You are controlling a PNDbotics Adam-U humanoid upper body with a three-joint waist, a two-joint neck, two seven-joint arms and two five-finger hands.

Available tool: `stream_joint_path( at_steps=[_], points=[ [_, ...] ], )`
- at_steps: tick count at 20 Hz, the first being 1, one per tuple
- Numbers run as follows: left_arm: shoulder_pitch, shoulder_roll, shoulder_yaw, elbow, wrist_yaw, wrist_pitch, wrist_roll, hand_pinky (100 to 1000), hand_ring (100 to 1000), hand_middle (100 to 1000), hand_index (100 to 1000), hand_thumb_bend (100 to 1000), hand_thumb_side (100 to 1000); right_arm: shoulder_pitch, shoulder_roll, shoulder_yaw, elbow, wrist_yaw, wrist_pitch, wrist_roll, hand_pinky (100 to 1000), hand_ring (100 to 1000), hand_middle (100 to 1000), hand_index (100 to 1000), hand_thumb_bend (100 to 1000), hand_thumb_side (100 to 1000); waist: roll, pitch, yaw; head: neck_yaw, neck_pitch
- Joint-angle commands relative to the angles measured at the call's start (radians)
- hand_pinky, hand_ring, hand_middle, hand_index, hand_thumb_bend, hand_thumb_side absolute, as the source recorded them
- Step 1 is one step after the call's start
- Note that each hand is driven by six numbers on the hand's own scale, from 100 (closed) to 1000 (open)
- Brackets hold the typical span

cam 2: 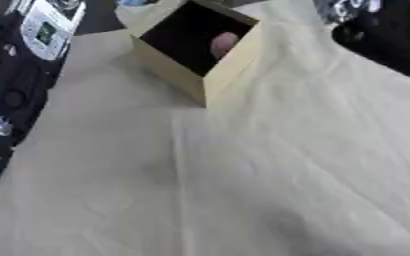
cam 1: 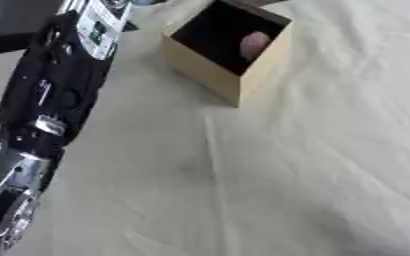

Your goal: Pick up objects on the table and place them in the box.

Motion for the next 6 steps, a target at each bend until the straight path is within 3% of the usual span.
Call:
stream_joint_path(
  at_steps=[1, 6],
  points=[
    [0.033, 0.073, 0.026, -0.087, 0.053, -0.027, 0.039, 674, 782, 766, 797, 100, 572, -0.002, -0.016, -0.019, -0.015, 0.013, 0.004, -0.012, 881, 778, 749, 877, 100, 855, -0.020, -0.031, 0.017, -0.020, 0.016],
    [0.155, 0.138, 0.060, -0.210, 0.129, -0.097, 0.115, 686, 792, 778, 806, 100, 598, 0.016, -0.027, -0.033, -0.015, 0.024, 0.010, -0.027, 881, 779, 749, 876, 100, 854, -0.037, -0.038, 0.066, -0.059, 0.022]
  ],
)
